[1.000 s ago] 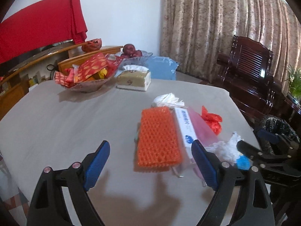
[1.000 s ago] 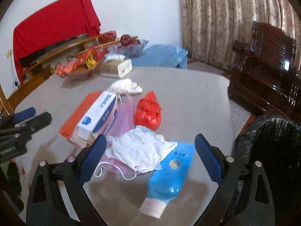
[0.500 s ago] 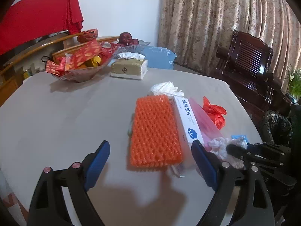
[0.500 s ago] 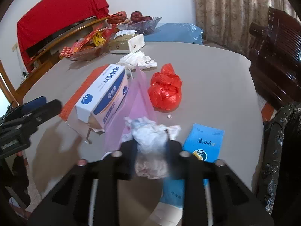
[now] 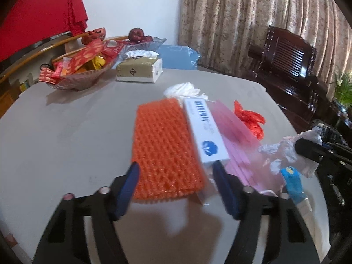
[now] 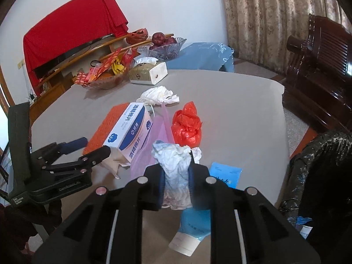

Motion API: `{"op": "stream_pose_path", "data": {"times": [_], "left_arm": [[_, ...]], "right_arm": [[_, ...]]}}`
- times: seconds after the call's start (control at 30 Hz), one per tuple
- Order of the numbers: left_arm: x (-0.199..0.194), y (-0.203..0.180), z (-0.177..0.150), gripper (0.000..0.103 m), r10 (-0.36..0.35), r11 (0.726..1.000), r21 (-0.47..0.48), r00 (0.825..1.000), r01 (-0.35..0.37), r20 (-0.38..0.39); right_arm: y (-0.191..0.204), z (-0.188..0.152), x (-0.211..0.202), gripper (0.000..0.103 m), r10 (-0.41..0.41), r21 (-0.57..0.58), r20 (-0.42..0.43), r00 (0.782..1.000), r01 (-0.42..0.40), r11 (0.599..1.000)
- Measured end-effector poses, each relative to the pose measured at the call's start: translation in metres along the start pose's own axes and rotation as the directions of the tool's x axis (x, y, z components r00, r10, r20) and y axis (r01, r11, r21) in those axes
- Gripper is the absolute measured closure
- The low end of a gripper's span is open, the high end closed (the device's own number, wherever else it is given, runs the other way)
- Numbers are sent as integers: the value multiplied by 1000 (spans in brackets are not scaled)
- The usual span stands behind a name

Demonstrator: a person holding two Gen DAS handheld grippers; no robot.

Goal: Collect trash
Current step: 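Grasp the crumpled white wrapper with the right tool while the left grasps the white alcohol-pad box, then lift the wrapper and the box and carry both over the black bin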

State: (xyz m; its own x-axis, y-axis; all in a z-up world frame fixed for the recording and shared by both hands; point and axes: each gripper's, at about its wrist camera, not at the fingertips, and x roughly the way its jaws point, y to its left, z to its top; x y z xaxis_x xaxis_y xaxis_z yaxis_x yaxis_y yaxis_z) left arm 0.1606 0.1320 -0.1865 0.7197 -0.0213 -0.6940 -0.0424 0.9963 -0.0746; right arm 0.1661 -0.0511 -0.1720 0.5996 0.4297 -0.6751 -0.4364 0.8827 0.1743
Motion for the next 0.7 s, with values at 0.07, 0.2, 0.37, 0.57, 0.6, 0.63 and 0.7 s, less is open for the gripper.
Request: {"op": "stream_pose_path", "data": {"times": [0.07,0.2,0.37,0.57,0.6,0.63,0.7], "left_arm": [[-1,1,0,60,-39,999,-11,999,39,-6],[-2,5,1,92,-97,994,-45,995,96,-14],[-12,10,4,102,-113,991,-66,994,113,7],[-27,14,9,102,-96,992,-75,995,98,34],[-29,15,9,102,-94,992,-80,995,96,35],[-31,16,10,102,-96,991,-86,995,98,37],[-40,16,12,102,-91,991,-90,995,95,52]], "right_arm": [[1,0,-2,86,0,-2,0,1000,0,1000],[3,0,-6,86,-2,-11,7,1000,2,1000],[4,2,-14,86,-2,-22,22,1000,3,1000],[7,6,-25,86,6,-28,46,999,-4,1000],[8,7,-27,86,7,-29,50,999,-6,1000],[8,7,-29,86,9,-30,54,998,-7,1000],[9,8,-33,86,9,-31,64,998,-7,999]]}}
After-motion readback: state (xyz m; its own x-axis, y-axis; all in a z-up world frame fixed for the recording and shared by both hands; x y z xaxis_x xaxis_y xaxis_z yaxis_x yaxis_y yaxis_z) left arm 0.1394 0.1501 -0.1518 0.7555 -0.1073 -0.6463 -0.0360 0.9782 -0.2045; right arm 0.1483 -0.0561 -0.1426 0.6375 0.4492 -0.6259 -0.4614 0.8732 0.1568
